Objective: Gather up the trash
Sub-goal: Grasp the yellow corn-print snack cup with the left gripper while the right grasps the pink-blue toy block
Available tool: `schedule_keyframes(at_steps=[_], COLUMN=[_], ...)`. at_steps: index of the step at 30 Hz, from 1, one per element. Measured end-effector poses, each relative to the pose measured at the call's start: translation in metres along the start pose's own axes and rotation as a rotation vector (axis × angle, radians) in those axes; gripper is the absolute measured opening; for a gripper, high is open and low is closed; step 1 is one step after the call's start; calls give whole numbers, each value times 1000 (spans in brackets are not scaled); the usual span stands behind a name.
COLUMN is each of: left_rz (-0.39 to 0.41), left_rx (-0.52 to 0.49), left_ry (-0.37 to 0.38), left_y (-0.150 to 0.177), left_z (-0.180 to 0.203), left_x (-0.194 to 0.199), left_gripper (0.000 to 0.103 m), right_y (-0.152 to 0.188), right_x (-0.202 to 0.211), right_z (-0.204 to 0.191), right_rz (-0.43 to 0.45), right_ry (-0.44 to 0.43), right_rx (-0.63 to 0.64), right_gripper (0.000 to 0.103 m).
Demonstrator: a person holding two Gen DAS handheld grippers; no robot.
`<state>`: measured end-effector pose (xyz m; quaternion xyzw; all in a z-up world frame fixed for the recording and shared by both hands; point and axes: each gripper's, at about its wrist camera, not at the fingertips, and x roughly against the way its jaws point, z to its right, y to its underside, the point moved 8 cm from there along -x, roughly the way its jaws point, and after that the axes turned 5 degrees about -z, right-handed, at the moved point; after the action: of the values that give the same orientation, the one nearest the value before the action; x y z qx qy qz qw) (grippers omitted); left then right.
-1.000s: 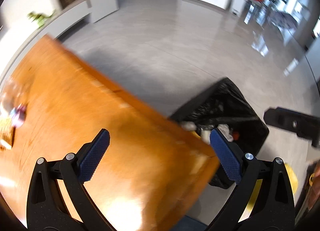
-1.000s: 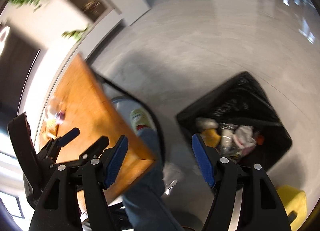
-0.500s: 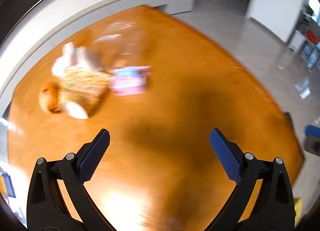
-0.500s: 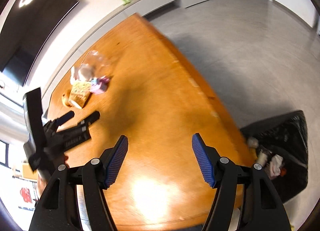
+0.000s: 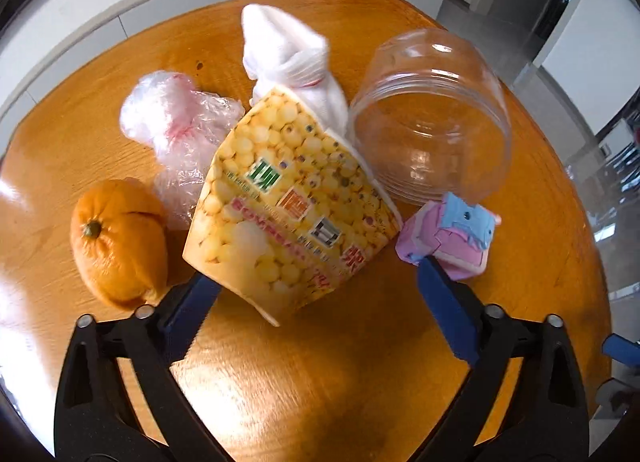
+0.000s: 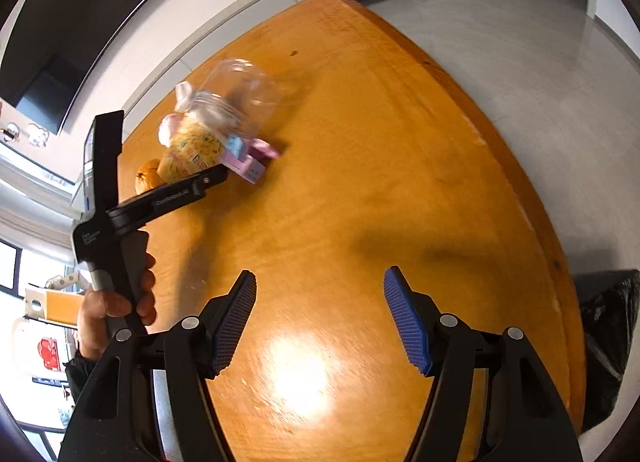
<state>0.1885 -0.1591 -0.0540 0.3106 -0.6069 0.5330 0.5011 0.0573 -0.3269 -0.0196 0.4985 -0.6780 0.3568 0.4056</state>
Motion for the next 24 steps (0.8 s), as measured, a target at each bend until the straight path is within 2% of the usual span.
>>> schedule_keyframes(at_steps=[1,2,4,5,7,10,11,12,13,14,15,16,18,23,24], left_rz=[8,18,11,0,-21,-37,-44,-54,-67,-70,-58,-32,7,-28,-32], left_rx=[14,29,51,61,75,87,92,97,98,93,79,52,6,8,2], left_ry=[2,2,75,118,154,143,146,166,202,218,215,156,46,52,54], left_y=[-2,-5,-7,-8,-7,-4,-5,-8,-10,-12,-16,-21,-34,-52,-62], left_z=[-5,-12,-18,-20,-28,-41,-46,-49,-47,-45,-43,-42,-41,-42,-37], left_x=[1,4,8,10,12,17,17,17,18,19,21,25,29,11,4], left_gripper=[69,61,37,35,33,33,34,44,62,72,87,95,97,97,97], right_y=[-6,-11,-25,-33,-47,-65,-70,-75,-78,-80,-84,-86,-92,-92,-92], right_x=[-5,-9,-18,-24,-34,-50,-54,-60,-64,-69,-72,-77,-84,-99,-101], right_z=[-8,-15,-30,-39,-53,-70,-72,-76,-78,-79,-78,-81,-81,-85,-87], right_rz=[-4,-8,-15,-18,-17,-32,-35,-39,-45,-51,-56,-61,-72,-88,-87], right_ry=[-17,-27,-29,-20,2,34,41,56,66,75,82,84,82,92,93], right_rx=[17,35,90,127,187,272,288,309,323,333,343,357,378,417,424], right_gripper=[67,67,67,67,67,67,67,67,67,67,67,67,67,67,63])
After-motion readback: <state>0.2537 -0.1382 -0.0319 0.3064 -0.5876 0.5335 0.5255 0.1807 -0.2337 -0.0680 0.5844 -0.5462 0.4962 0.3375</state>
